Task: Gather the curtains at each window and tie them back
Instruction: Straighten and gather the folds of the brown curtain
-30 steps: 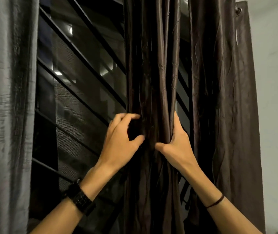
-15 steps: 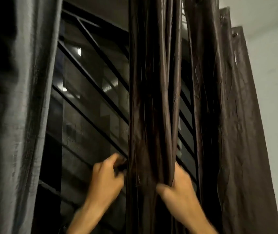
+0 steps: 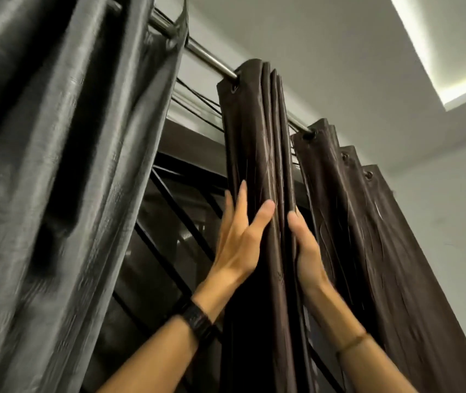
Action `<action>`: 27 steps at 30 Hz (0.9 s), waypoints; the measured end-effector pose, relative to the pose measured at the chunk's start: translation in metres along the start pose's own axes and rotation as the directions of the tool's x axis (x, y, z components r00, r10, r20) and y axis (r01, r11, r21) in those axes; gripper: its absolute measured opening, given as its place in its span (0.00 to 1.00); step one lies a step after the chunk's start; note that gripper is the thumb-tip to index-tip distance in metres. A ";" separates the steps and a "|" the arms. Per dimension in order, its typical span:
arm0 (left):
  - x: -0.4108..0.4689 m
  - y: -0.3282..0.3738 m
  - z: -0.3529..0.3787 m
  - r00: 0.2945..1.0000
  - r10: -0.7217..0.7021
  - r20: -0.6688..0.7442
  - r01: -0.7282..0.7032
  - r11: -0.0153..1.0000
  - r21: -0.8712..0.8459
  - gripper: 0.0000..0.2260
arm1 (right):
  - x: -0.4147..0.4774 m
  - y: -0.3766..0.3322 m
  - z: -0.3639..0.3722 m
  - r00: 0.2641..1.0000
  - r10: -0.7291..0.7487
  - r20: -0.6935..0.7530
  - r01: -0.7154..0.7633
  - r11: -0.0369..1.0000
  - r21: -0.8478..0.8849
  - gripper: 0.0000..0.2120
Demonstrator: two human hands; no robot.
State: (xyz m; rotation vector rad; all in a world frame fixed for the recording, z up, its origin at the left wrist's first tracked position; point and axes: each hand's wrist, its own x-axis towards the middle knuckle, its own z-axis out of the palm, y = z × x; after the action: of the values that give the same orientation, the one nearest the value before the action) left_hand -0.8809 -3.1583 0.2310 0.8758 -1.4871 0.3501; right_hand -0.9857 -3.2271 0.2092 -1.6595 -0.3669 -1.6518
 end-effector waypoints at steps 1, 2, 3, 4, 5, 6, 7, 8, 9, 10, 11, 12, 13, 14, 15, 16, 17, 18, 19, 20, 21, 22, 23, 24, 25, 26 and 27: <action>0.010 0.004 0.000 1.000 0.016 -0.007 -0.016 1.000 -0.009 0.38 | 0.021 -0.004 0.000 0.999 -0.032 -0.011 0.031 0.999 -0.041 0.18; 0.018 0.005 0.000 0.999 0.026 -0.020 -0.026 1.000 -0.016 0.38 | 0.036 -0.007 0.003 0.998 -0.052 -0.025 0.048 0.990 -0.131 0.15; 0.023 0.004 -0.001 0.999 0.025 -0.045 -0.026 0.999 -0.025 0.37 | 0.048 -0.008 0.009 0.997 -0.064 -0.031 0.056 0.973 -0.223 0.15; 0.024 -0.001 -0.003 0.997 0.014 -0.071 -0.017 0.999 -0.035 0.38 | 0.053 -0.009 0.018 0.997 -0.080 -0.018 0.070 0.942 -0.329 0.13; 0.020 -0.008 -0.005 0.996 0.003 -0.088 -0.008 0.999 -0.052 0.39 | 0.056 -0.011 0.027 0.995 -0.102 0.013 0.099 0.910 -0.402 0.10; 0.014 -0.017 -0.007 0.995 -0.002 -0.095 -0.004 0.998 -0.063 0.38 | 0.056 -0.015 0.036 0.993 -0.117 0.036 0.120 0.886 -0.448 0.09; 0.005 -0.027 -0.008 0.996 -0.001 -0.092 -0.005 0.998 -0.067 0.37 | 0.057 -0.017 0.042 0.992 -0.119 0.046 0.127 0.877 -0.464 0.08; -0.005 -0.037 -0.009 0.997 0.005 -0.082 -0.010 0.998 -0.055 0.35 | 0.056 -0.020 0.043 0.993 -0.114 0.042 0.120 0.878 -0.463 0.08; -0.017 -0.047 -0.009 0.998 0.005 -0.068 -0.007 0.999 -0.032 0.34 | 0.055 -0.021 0.041 0.994 -0.106 0.038 0.112 0.890 -0.442 0.09; -0.029 -0.055 -0.009 0.999 -0.006 -0.053 0.006 1.000 -0.005 0.33 | 0.051 -0.020 0.037 0.996 -0.080 0.037 0.088 0.908 -0.410 0.10; -0.040 -0.061 -0.007 0.999 -0.021 -0.037 0.022 0.999 0.025 0.32 | 0.044 -0.017 0.031 0.998 -0.045 0.036 0.055 0.925 -0.377 0.12; -0.051 -0.065 -0.006 0.999 -0.035 -0.020 0.036 0.998 0.056 0.31 | 0.032 -0.012 0.026 0.999 -0.003 0.037 0.017 0.934 -0.357 0.13; -0.060 -0.069 -0.004 0.999 -0.042 -0.005 0.042 0.996 0.078 0.31 | 0.015 -0.005 0.022 0.998 0.031 0.045 -0.013 0.938 -0.347 0.15; -0.069 -0.072 -0.003 0.999 -0.046 0.011 0.045 0.995 0.090 0.31 | -0.005 0.002 0.018 0.997 0.058 0.051 -0.038 0.940 -0.339 0.16; -0.077 -0.074 -0.002 0.999 -0.044 0.025 0.042 0.995 0.090 0.30 | -0.027 0.008 0.017 0.996 0.077 0.054 -0.057 0.947 -0.315 0.16; -0.083 -0.076 -0.002 0.999 -0.037 0.037 0.033 0.996 0.087 0.29 | -0.050 0.012 0.015 0.994 0.091 0.054 -0.071 0.954 -0.291 0.15; -0.089 -0.079 -0.002 0.998 -0.038 0.043 0.034 0.996 0.084 0.27 | -0.074 0.015 0.015 0.993 0.103 0.054 -0.084 0.957 -0.277 0.14; -0.094 -0.081 -0.003 0.998 -0.050 0.045 0.047 0.996 0.077 0.26 | -0.096 0.017 0.014 0.993 0.104 0.048 -0.086 0.955 -0.285 0.13; -0.100 -0.083 -0.003 0.996 -0.077 0.050 0.073 0.995 0.072 0.27 | -0.116 0.020 0.014 0.994 0.102 0.043 -0.085 0.949 -0.304 0.15; -0.108 -0.085 -0.005 0.992 -0.108 0.059 0.104 0.992 0.077 0.29 | -0.134 0.022 0.013 0.994 0.101 0.035 -0.084 0.942 -0.326 0.19; -0.114 -0.085 -0.007 0.989 -0.131 0.067 0.124 0.987 0.100 0.30 | -0.147 0.025 0.011 0.995 0.098 0.026 -0.082 0.933 -0.351 0.24; -0.121 -0.085 -0.010 0.986 -0.149 0.073 0.139 0.981 0.133 0.30 | -0.159 0.030 0.009 0.994 0.106 0.014 -0.093 0.920 -0.380 0.29; -0.126 -0.086 -0.012 0.984 -0.159 0.076 0.145 0.976 0.164 0.29 | -0.168 0.034 0.006 0.993 0.117 0.005 -0.105 0.909 -0.403 0.33; -0.133 -0.087 -0.014 0.981 -0.174 0.084 0.155 0.968 0.195 0.28 | -0.177 0.037 0.004 0.991 0.136 -0.001 -0.124 0.899 -0.419 0.35; -0.141 -0.088 -0.015 0.978 -0.187 0.090 0.163 0.961 0.225 0.28 | -0.186 0.040 0.002 0.987 0.158 -0.006 -0.146 0.892 -0.429 0.36; -0.150 -0.087 -0.016 0.976 -0.197 0.090 0.168 0.951 0.258 0.29 | -0.194 0.041 0.001 0.984 0.176 -0.013 -0.163 0.879 -0.447 0.37; -0.163 -0.088 -0.016 0.974 -0.208 0.089 0.174 0.941 0.289 0.31 | -0.204 0.042 0.000 0.981 0.194 -0.021 -0.180 0.861 -0.476 0.39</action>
State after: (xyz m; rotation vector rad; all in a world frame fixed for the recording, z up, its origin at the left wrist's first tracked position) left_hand -0.8256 -3.1557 0.0538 1.2776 -1.4664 0.3745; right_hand -0.9828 -3.1939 0.0039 -2.0017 0.2103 -1.6557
